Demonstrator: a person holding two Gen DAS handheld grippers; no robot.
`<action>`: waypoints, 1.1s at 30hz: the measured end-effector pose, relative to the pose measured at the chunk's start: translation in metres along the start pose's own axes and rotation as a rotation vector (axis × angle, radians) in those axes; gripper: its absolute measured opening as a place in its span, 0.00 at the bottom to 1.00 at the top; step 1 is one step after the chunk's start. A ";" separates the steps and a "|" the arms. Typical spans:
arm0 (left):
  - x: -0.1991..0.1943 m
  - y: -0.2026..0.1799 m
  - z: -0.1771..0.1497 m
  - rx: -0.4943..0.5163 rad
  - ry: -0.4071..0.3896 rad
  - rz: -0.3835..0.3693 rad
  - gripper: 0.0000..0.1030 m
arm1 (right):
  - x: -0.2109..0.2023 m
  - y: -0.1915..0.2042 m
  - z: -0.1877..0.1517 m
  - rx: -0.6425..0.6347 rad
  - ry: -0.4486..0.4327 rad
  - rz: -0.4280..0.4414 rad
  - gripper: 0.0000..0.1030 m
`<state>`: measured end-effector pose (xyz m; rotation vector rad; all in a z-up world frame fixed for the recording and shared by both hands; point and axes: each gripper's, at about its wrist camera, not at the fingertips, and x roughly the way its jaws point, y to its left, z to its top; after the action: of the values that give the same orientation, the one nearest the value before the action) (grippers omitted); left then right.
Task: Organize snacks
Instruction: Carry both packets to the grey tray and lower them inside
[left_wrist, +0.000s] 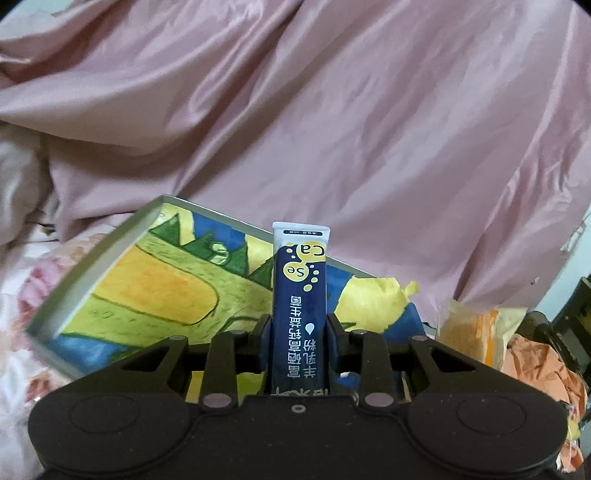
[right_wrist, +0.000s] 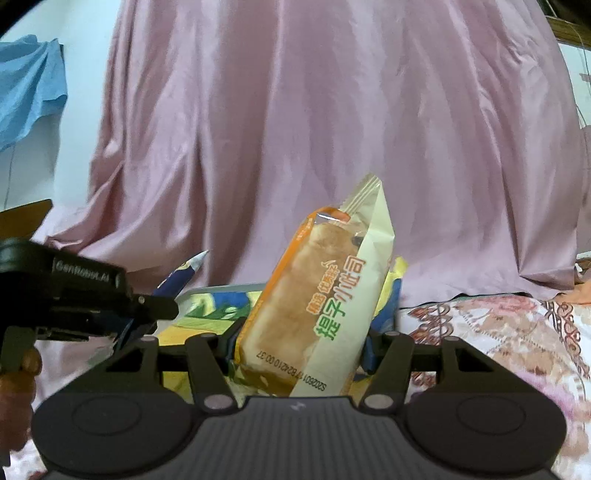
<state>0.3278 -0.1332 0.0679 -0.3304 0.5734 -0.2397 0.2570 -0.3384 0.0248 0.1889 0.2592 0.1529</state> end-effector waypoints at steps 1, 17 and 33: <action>0.007 -0.002 0.002 0.003 0.005 0.002 0.31 | 0.006 -0.003 -0.002 0.001 0.000 -0.001 0.61; 0.063 -0.006 -0.007 0.049 0.119 0.036 0.31 | 0.036 -0.007 -0.022 -0.020 0.058 0.028 0.61; 0.036 -0.003 0.002 0.042 0.072 0.059 0.74 | 0.032 0.005 -0.016 -0.097 0.040 -0.038 0.81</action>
<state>0.3576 -0.1465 0.0533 -0.2648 0.6475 -0.2067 0.2824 -0.3250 0.0035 0.0850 0.2940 0.1317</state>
